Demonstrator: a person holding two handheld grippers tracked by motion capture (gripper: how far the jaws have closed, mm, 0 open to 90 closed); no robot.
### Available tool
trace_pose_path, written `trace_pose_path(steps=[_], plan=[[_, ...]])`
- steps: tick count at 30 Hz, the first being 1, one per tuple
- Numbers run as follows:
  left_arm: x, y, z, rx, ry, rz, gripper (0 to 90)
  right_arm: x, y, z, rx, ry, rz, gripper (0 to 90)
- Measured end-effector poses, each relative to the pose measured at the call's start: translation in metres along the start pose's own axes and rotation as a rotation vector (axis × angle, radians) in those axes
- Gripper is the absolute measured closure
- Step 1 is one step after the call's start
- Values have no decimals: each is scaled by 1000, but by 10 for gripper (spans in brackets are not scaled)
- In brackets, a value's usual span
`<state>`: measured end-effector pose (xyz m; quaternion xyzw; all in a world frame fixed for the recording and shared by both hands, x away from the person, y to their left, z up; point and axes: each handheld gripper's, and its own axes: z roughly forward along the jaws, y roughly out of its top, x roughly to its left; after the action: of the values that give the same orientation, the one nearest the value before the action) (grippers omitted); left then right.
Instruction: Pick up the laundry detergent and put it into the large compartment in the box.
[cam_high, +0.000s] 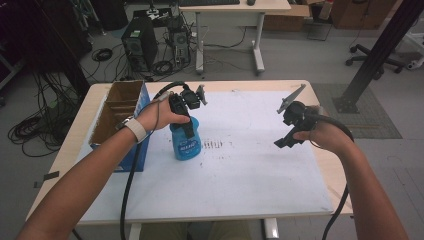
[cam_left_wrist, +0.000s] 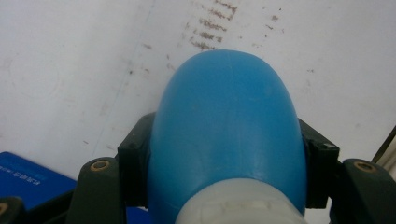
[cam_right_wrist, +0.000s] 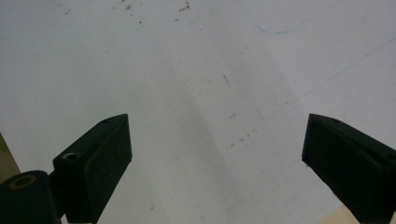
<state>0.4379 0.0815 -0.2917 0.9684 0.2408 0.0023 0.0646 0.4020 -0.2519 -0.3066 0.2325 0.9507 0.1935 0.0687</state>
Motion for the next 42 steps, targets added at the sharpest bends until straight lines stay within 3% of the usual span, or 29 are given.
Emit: trace_pose_path(steps=[25, 42], plan=[[-2, -3, -15, -18, 13, -41, 371, 2, -1, -2, -8, -2, -2, 84], [-10, -6, -44, -36, 52, -89, 371, 3, -2, -7, -19, -9, -6, 84]])
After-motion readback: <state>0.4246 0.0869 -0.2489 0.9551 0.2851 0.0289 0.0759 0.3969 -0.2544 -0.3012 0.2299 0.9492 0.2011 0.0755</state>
